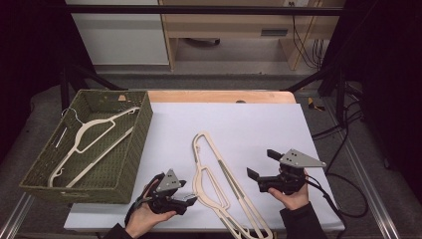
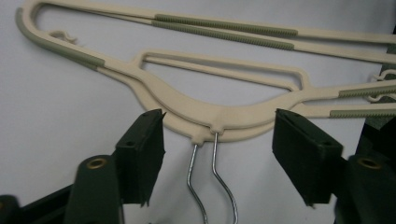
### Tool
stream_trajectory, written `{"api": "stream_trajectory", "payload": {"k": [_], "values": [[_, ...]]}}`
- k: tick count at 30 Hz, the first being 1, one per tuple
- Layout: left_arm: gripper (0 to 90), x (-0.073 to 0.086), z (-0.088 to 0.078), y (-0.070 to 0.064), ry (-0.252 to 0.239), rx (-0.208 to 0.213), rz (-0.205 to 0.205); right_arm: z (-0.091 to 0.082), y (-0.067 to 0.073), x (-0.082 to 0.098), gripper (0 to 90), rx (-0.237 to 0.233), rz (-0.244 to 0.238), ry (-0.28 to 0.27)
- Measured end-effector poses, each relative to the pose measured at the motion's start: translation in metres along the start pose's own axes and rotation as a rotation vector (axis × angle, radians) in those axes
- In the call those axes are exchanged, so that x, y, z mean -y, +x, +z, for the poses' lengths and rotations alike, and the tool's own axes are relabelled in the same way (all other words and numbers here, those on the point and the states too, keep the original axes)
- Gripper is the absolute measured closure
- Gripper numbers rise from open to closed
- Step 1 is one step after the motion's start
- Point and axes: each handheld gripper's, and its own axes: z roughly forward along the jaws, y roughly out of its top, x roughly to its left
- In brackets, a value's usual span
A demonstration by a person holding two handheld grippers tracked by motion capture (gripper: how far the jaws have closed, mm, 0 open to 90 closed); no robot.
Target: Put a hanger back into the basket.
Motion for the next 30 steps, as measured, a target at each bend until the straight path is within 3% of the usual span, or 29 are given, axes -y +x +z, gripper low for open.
{"api": "stream_trajectory", "payload": {"k": [10, 19, 22, 27, 30], "values": [[55.3, 0.005, 0.017, -0.001, 0.092, 0.0, -0.019, 0.003, 0.002, 0.001, 6.7, -0.006, -0.005, 0.014], [72.0, 0.007, 0.023, -0.001, 0.125, 0.008, -0.04, 0.005, 0.003, 0.002, 6.7, -0.008, -0.002, 0.017], [76.4, 0.007, 0.026, -0.003, 0.139, -0.011, -0.03, 0.005, 0.003, 0.002, 6.7, -0.01, -0.01, 0.018], [85.1, 0.007, 0.027, -0.001, 0.142, -0.025, -0.051, 0.006, 0.004, 0.002, 6.7, -0.019, -0.009, 0.02], [85.8, 0.005, 0.027, -0.003, 0.155, -0.031, -0.026, 0.008, 0.007, 0.001, 6.7, -0.021, -0.013, 0.024]]}}
